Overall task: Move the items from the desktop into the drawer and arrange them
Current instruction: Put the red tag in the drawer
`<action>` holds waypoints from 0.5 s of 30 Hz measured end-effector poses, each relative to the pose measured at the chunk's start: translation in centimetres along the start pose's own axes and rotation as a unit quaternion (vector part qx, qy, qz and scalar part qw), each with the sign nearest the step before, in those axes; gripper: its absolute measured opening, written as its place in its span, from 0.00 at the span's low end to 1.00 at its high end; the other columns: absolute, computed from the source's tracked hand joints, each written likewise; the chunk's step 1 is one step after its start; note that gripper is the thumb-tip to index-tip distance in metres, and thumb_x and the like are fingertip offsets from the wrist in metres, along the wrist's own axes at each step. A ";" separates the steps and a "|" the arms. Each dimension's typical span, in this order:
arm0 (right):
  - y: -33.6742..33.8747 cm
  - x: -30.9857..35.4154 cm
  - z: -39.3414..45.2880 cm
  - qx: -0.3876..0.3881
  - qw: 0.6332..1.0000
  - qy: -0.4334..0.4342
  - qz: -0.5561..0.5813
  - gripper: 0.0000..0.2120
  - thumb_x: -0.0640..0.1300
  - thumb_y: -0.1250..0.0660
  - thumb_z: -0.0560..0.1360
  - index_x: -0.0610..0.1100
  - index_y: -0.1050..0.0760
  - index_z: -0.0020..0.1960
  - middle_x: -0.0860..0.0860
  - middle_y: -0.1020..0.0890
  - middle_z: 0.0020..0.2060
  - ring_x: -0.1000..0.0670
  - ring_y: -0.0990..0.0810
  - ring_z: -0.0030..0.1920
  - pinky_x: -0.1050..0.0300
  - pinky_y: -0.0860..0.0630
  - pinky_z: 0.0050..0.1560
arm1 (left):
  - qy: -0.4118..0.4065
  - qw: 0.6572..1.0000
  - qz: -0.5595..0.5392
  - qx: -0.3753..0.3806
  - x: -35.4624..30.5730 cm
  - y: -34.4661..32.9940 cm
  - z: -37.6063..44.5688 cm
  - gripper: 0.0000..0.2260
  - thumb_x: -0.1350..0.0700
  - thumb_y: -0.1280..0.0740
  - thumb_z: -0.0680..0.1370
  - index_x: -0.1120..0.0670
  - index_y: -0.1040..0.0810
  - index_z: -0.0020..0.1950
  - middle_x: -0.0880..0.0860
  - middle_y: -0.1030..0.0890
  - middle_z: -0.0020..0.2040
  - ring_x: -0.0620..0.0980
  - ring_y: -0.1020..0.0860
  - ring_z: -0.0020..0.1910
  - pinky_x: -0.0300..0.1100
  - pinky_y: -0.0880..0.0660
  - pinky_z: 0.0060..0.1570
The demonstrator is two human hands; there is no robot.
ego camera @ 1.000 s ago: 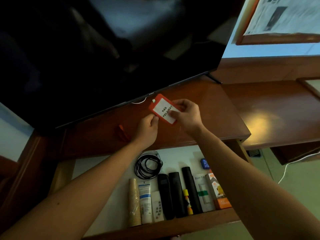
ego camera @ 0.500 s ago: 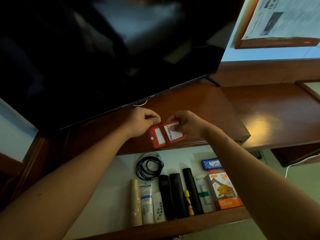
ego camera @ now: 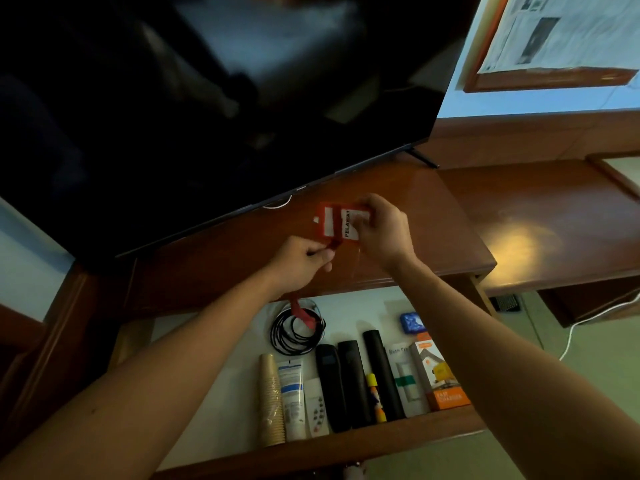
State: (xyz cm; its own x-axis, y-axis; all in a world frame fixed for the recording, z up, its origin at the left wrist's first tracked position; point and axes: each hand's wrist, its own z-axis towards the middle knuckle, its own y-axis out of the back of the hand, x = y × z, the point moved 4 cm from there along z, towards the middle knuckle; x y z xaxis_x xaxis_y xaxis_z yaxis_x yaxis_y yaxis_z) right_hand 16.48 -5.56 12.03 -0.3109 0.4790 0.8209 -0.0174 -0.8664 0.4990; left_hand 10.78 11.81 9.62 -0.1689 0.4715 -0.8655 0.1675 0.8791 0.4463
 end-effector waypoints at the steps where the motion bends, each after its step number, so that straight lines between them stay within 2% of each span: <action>1: 0.1 0.5 0.0 0.014 0.995 0.062 -0.070 0.10 0.40 0.32 0.78 0.45 0.25 0.59 0.54 0.20 0.51 0.55 0.19 0.50 0.65 0.20 0.46 | -0.024 0.998 0.054 0.008 -0.5 0.1 -0.1 0.11 0.53 0.35 0.82 0.57 0.16 0.46 0.51 0.18 0.40 0.42 0.26 0.33 0.41 0.31 0.39; 3: -0.6 0.8 0.0 0.076 0.960 0.167 -0.212 0.14 0.42 0.28 0.75 0.45 0.24 0.60 0.50 0.20 0.53 0.51 0.19 0.50 0.59 0.20 0.49 | -0.065 0.989 0.128 0.022 -1.5 0.6 -0.3 0.08 0.54 0.34 0.81 0.53 0.15 0.49 0.47 0.17 0.42 0.37 0.25 0.37 0.39 0.31 0.40; 5: -1.2 0.6 -0.2 0.137 0.927 0.193 -0.291 0.18 0.43 0.26 0.73 0.45 0.22 0.61 0.47 0.21 0.54 0.48 0.20 0.49 0.55 0.19 0.48 | -0.103 0.976 0.194 0.012 -2.5 1.3 -0.2 0.07 0.53 0.32 0.80 0.49 0.15 0.55 0.45 0.17 0.49 0.41 0.22 0.47 0.39 0.28 0.47; 6: -1.2 0.4 -0.3 0.160 0.924 0.188 -0.293 0.17 0.42 0.26 0.73 0.45 0.22 0.61 0.47 0.21 0.54 0.48 0.20 0.50 0.54 0.19 0.49 | -0.120 0.969 0.218 0.001 -2.9 1.7 -0.1 0.08 0.54 0.32 0.80 0.49 0.16 0.57 0.45 0.17 0.51 0.42 0.22 0.50 0.40 0.28 0.49; 8: -1.1 0.1 -0.4 0.206 0.932 0.162 -0.250 0.14 0.38 0.29 0.75 0.46 0.22 0.60 0.49 0.19 0.53 0.49 0.19 0.52 0.55 0.19 0.50 | -0.144 0.964 0.219 -0.028 -3.3 2.5 0.3 0.09 0.54 0.31 0.79 0.50 0.16 0.58 0.45 0.18 0.52 0.42 0.23 0.52 0.39 0.29 0.52; 11: -0.7 -0.6 -1.0 0.265 0.956 0.031 -0.118 0.12 0.35 0.33 0.77 0.48 0.23 0.57 0.53 0.19 0.52 0.52 0.18 0.53 0.56 0.18 0.49 | -0.137 0.979 0.139 -0.063 -3.3 3.4 1.0 0.08 0.55 0.29 0.78 0.52 0.16 0.57 0.46 0.18 0.51 0.42 0.22 0.52 0.33 0.29 0.49; 13: -0.6 -0.8 -1.5 0.277 0.960 -0.033 -0.021 0.11 0.35 0.33 0.77 0.47 0.22 0.57 0.51 0.18 0.52 0.51 0.17 0.51 0.53 0.17 0.50 | -0.116 0.987 0.079 -0.073 -2.5 3.4 1.5 0.07 0.57 0.29 0.78 0.53 0.15 0.55 0.47 0.17 0.49 0.42 0.21 0.49 0.32 0.28 0.47; 15: -0.4 -0.7 -1.9 0.274 0.952 -0.087 0.102 0.11 0.35 0.32 0.77 0.44 0.22 0.58 0.45 0.17 0.51 0.47 0.15 0.50 0.50 0.17 0.50 | -0.065 0.995 -0.025 -0.077 -1.4 3.1 1.6 0.05 0.58 0.29 0.78 0.53 0.15 0.53 0.49 0.17 0.44 0.46 0.21 0.43 0.36 0.27 0.42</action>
State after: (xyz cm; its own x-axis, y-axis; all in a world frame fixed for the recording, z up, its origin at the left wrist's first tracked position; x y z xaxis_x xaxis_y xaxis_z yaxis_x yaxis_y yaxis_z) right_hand 14.88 -5.88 10.73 -0.0908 0.3657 0.9263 0.5402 -0.7633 0.3542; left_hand 13.09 13.79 11.82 -0.0442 0.4228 -0.9051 0.0104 0.9062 0.4228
